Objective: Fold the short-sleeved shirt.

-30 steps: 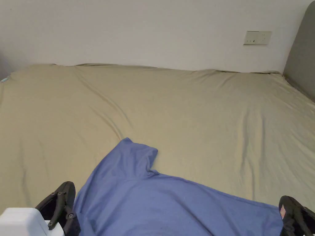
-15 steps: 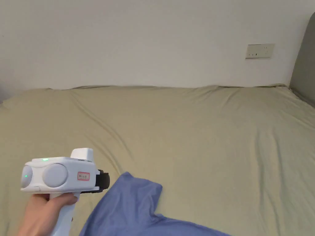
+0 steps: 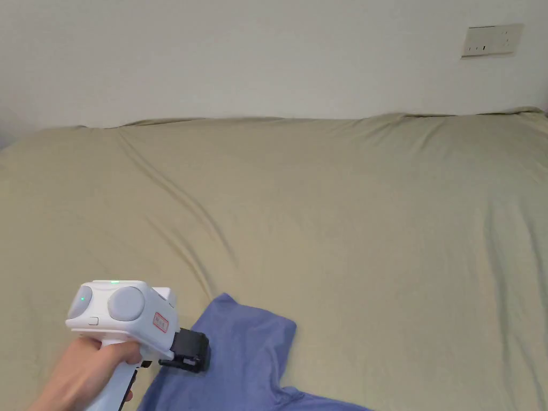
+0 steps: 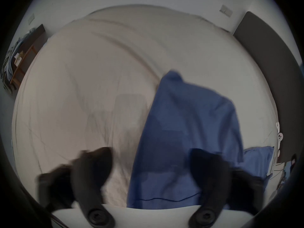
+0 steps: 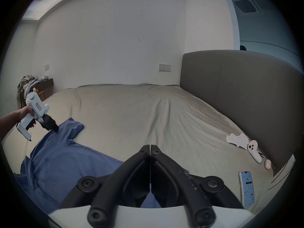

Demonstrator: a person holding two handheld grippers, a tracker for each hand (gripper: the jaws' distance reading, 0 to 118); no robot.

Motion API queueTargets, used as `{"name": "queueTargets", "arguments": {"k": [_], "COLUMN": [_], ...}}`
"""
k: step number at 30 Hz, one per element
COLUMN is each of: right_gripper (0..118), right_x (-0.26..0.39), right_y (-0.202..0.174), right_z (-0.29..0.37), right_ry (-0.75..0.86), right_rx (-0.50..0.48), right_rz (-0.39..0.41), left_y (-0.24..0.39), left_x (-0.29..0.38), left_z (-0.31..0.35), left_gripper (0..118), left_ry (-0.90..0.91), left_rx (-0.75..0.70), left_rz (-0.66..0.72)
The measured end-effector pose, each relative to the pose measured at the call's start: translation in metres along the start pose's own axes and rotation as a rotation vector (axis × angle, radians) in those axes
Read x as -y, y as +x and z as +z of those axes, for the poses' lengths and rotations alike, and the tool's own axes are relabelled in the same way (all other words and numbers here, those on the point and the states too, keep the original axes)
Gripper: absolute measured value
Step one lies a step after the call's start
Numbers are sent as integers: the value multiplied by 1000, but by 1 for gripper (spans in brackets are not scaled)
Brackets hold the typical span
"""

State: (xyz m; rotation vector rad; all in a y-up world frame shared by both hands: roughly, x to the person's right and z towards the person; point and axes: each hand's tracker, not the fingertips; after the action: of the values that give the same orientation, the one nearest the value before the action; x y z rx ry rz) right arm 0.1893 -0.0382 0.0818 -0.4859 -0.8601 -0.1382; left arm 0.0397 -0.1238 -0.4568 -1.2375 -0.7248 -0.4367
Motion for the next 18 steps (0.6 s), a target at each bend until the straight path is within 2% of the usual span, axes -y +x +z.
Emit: {"name": "queueTargets", "arguments": {"k": [1, 3, 4, 8, 9, 10, 12, 14, 15, 18], "right_gripper": [3, 3, 3, 6, 25, 54, 118, 118, 117, 116], "right_x": [0, 0, 0, -3, -5, -8, -14, -11, -8, 15], "right_y": [-1, -2, -4, 4, 12, 23, 47, 72, 84, 111], "right_z": [-1, 0, 3, 5, 5, 3, -11, -35, -46, -82], "right_ry": [-2, -3, 0, -10, -12, -26, -120, -224, -291, -436], "right_rx": [-4, -16, -20, -21, -33, -51, -67, -79, -50, -42], "right_rz": [2, 1, 4, -3, -34, -74, -141, -151, -135, -131], "left_y": [0, -7, -5, -4, -5, -9, 6, 8, 26, 30], "left_x": [1, 4, 4, 7, 9, 10, 11, 15, 20, 28], "left_z": [-3, -3, 2, 10, 17, 26, 52, 61, 74, 79], "left_gripper": [41, 21, 0, 0, 0, 0, 0, 0, 0, 0], "left_ry": [5, 37, 38, 69, 115, 146, 198, 178, 181, 183], "left_rx": [16, 38, 41, 50, 60, 51, 97, 125, 119, 104], "left_rz": [26, 87, 82, 24, 16, 13, 25, 23, 5, -22]}}
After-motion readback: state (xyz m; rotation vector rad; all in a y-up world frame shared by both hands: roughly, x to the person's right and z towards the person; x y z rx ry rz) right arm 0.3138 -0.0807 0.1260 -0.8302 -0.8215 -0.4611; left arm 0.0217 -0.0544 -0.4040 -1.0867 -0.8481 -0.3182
